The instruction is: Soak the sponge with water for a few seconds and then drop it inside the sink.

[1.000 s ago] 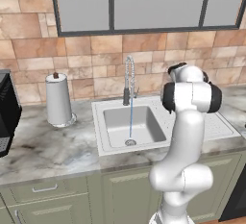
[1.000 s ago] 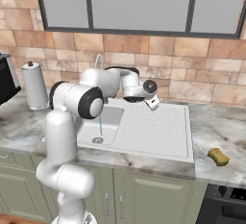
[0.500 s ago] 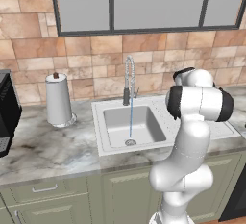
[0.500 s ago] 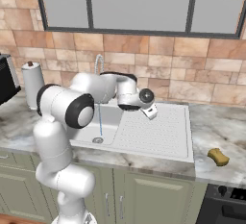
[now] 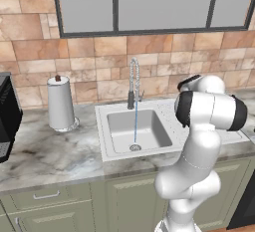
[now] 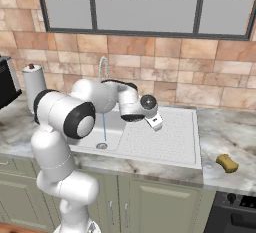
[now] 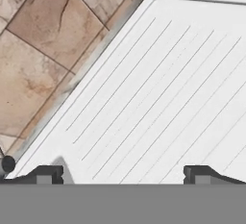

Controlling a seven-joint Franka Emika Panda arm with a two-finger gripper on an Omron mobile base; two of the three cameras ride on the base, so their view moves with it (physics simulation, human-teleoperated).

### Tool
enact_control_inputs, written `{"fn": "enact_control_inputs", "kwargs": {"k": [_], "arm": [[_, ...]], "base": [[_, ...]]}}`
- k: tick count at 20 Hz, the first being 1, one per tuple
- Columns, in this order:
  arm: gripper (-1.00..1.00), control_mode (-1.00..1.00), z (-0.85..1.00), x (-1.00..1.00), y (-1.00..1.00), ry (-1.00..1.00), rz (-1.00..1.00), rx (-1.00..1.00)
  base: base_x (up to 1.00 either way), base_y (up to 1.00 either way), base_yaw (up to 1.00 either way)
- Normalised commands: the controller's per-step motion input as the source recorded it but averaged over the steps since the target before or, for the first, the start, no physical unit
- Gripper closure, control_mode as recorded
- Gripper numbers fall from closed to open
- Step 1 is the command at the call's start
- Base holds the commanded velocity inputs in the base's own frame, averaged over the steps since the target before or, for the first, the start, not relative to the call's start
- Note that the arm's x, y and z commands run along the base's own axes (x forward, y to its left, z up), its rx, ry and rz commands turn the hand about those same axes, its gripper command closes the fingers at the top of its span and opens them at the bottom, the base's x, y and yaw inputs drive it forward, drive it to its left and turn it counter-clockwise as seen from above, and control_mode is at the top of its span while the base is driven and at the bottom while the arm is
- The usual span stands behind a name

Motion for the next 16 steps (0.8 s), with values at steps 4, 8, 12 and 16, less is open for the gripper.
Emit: {"fn": "enact_control_inputs", "kwargs": {"k": [4, 8, 12, 16], "arm": [[-1.0, -1.0, 0.02, 0.0, -0.04, 0.01, 0.0, -0.13], [-1.0, -1.0, 0.15, 0.0, -0.07, 0.01, 0.02, -0.12], [-1.0, -1.0, 0.04, -0.14, -0.02, 0.0, 0.14, -0.05], [-1.0, -1.0, 0.01, -0.15, -0.08, 0.0, 0.21, 0.0]], "base": [[0.0, 0.0, 0.0], [0.0, 0.0, 0.0], [0.0, 0.0, 0.0], [0.0, 0.0, 0.0]]}}
